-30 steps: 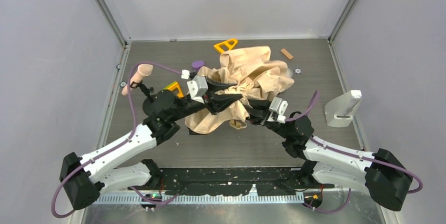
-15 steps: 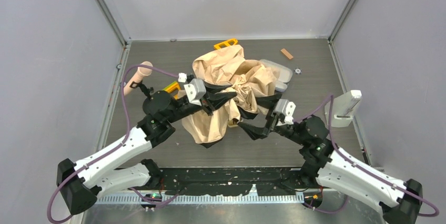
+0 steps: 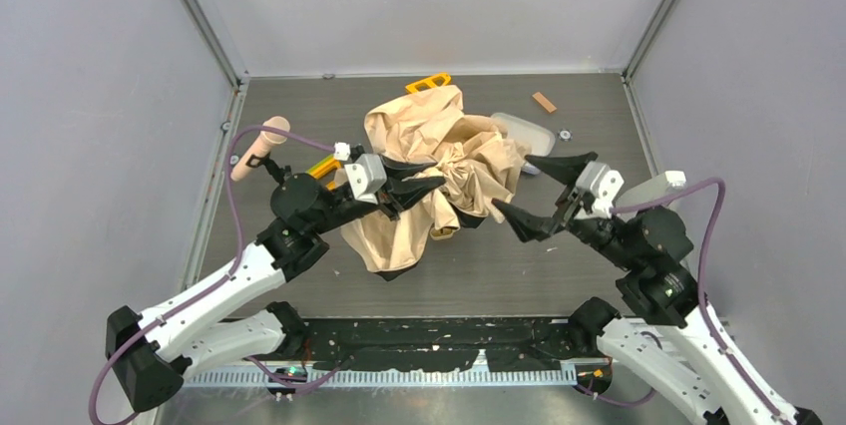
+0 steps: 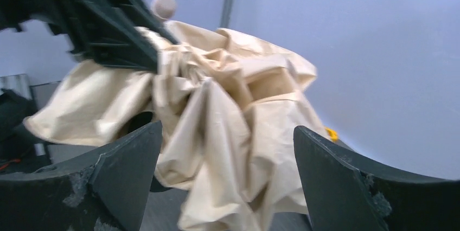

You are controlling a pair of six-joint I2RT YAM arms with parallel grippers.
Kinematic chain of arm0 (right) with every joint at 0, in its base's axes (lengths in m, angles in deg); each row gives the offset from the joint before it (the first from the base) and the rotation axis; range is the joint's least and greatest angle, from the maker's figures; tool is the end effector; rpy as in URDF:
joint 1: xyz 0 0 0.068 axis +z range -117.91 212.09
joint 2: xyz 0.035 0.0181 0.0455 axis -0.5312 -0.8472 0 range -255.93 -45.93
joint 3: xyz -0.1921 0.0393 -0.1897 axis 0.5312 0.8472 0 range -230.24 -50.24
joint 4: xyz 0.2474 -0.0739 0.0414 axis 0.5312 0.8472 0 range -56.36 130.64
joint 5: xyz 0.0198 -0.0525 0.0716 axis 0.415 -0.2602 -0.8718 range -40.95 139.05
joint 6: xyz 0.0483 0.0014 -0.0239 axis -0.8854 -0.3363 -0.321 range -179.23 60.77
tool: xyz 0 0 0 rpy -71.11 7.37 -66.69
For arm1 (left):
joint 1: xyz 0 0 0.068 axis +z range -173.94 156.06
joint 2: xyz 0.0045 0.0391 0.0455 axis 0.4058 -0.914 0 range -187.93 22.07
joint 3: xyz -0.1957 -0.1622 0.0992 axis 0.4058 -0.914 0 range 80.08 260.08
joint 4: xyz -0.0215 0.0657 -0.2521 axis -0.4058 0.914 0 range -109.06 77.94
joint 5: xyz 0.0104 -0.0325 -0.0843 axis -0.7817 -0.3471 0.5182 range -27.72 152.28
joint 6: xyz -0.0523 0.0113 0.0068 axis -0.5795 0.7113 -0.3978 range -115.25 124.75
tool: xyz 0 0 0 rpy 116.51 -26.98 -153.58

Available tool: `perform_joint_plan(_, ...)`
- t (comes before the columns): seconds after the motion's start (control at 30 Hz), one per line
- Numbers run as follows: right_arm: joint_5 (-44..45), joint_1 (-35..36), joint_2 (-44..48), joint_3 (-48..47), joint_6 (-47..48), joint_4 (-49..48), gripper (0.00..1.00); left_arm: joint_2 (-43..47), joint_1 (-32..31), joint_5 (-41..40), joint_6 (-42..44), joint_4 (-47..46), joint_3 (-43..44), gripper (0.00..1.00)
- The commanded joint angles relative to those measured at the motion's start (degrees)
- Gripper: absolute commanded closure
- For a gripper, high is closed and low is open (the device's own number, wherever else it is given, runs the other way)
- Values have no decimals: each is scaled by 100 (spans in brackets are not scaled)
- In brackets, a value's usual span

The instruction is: Put away the umbrella

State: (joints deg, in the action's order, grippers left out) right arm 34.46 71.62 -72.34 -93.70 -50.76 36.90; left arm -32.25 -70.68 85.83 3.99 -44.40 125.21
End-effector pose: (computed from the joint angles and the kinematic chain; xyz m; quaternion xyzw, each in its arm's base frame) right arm 0.0757 0.0741 0.3860 -0.3402 0.5186 0.2845 0.7310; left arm 0.1402 -0.1699 0.3777 0.3798 0.4777 -0.4274 0.6669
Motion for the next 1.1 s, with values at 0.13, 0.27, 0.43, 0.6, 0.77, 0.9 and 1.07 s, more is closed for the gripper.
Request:
perform_joint_plan(0.13, -2662, -2115, -1439, -472, -1024, -1212, 5, -12, 86, 137, 361, 714, -294, 100)
perform_joint_plan(0.27, -3437, -2320, -1799, -310, -1870, -2438, 5, -30, 95, 96, 386, 742, -283, 100)
perform_joint_plan(0.43, -4023, -2310, -2056, 249, -3230, -4237, 5, -23, 93, 28, 369, 654, -329, 100)
perform_joint_plan(0.6, -3648, -1783, -2196, 679, -3398, -4633, 5, -30, 97, 9, 363, 649, -279, 100)
perform_joint_plan(0.77, -3002, -964, -2484, 769, -3064, -4820, 5, -58, 95, 21, 264, 605, -286, 100)
perform_joint_plan(0.9, -2602, -511, -2761, 700, -2957, -5077, 5, -128, 96, -7, 115, 487, -302, 100)
perform_joint_plan(1.07, -2480, -158, -3237, 387, -2574, -4650, 5, -208, 93, 3, -66, 324, -296, 100)
